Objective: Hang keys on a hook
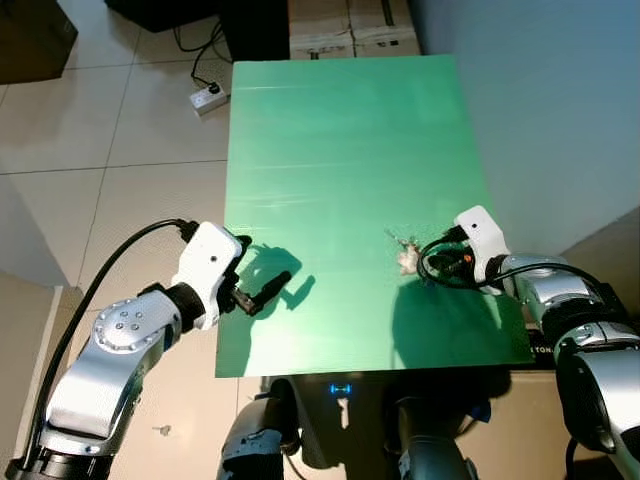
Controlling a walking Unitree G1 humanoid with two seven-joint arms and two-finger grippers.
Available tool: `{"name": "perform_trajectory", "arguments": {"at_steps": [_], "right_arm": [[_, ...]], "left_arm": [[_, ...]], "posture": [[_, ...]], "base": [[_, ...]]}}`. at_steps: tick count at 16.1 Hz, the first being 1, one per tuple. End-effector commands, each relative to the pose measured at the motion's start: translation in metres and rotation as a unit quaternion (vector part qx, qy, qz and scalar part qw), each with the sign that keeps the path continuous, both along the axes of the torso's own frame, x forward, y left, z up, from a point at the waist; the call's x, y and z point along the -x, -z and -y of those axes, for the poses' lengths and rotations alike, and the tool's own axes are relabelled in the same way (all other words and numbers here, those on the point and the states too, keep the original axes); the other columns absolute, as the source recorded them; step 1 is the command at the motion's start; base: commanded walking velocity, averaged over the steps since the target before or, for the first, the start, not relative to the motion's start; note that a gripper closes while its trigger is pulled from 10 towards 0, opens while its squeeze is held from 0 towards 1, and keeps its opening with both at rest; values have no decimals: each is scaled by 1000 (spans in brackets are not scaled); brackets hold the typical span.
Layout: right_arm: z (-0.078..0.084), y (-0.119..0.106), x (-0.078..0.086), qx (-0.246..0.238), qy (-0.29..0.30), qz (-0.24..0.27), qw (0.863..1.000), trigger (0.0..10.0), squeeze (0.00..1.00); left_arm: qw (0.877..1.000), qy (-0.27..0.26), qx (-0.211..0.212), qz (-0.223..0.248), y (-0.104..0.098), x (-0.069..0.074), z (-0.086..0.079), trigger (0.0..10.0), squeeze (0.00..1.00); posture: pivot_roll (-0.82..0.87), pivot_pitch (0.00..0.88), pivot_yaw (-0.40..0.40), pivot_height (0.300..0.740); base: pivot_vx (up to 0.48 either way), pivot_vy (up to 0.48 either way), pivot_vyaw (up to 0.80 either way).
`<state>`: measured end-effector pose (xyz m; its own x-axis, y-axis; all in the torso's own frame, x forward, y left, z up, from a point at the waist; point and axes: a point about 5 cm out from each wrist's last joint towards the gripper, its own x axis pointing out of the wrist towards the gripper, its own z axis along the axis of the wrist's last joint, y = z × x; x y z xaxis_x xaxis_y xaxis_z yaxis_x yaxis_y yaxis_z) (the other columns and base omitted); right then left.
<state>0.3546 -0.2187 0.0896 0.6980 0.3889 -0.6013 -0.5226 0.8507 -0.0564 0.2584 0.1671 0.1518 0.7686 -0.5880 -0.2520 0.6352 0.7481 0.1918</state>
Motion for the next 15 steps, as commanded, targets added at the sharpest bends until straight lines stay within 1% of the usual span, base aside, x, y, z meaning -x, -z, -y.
{"name": "perform_trajectory", "arguments": {"at_steps": [1, 6, 10, 11, 13, 14, 15], "right_arm": [[1, 10, 6, 2, 0, -25, 1000, 0, 0], [1, 9, 6, -2, 3, -22, 1000, 0, 0], [2, 7, 5, -5, 4, -20, 1000, 0, 0], [3, 3, 3, -14, 5, -14, 1000, 0, 0], [6, -10, -1, -58, 2, 5, 998, 0, 0], [6, -12, -2, -66, 1, 8, 998, 0, 0], [7, -19, -4, -91, 1, 19, 996, 0, 0]], "left_arm": [[1000, 9, -4, -8, 1, 4, 0, 10000, 0], [999, 34, 11, -15, 1, 9, 6, 10000, 0], [999, 39, 14, -16, 1, 9, 7, 10000, 0], [999, 38, 14, -15, 0, 8, 6, 10000, 0], [999, 35, 15, -9, -1, 5, 5, 10000, 0], [999, 34, 15, -8, -2, 5, 5, 10000, 0], [999, 32, 15, -6, -2, 4, 4, 10000, 0]], "posture": [[42, 361, 69, 740], [37, 359, 67, 740], [33, 354, 67, 740], [29, 347, 65, 740], [22, 333, 59, 740], [19, 327, 54, 740], [16, 322, 49, 740]], "base": [[0, 0, 0], [0, 0, 0], [0, 0, 0], [0, 0, 0], [0, 0, 0], [0, 0, 0], [0, 0, 0]]}}
